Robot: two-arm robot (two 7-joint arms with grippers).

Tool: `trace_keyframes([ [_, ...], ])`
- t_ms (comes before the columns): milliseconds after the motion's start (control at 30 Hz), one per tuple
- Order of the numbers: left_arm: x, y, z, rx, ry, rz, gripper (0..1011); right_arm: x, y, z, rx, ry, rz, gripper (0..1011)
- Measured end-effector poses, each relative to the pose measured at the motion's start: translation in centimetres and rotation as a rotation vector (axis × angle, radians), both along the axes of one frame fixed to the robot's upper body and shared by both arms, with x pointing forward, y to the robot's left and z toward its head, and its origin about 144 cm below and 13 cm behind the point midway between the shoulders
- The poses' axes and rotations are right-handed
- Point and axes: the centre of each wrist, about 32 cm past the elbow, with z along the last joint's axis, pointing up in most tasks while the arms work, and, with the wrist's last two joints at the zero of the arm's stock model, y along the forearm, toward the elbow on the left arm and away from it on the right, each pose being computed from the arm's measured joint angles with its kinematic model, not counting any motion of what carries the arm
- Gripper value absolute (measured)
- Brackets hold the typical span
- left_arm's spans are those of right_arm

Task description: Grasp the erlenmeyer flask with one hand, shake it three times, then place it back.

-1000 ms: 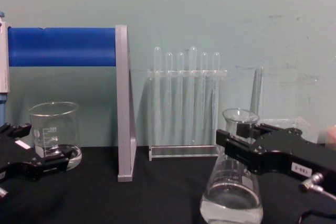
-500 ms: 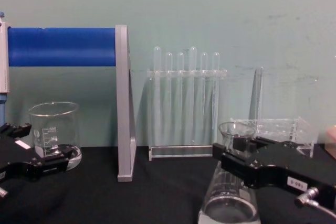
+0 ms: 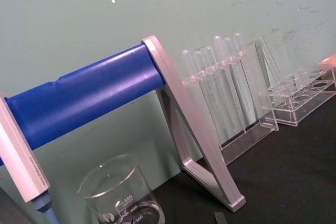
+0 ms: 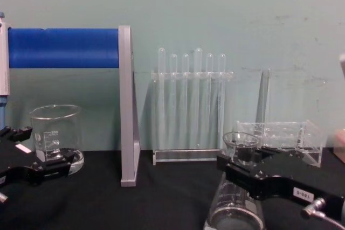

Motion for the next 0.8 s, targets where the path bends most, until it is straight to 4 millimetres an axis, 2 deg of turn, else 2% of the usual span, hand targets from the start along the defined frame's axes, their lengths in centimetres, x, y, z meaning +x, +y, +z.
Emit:
trace_keyframes([
  [800,0.0,0.0,0.0,0.0,0.0,0.0,1001,-0.06,0.03,-0.03,-0.005,0.005,-0.002,458],
])
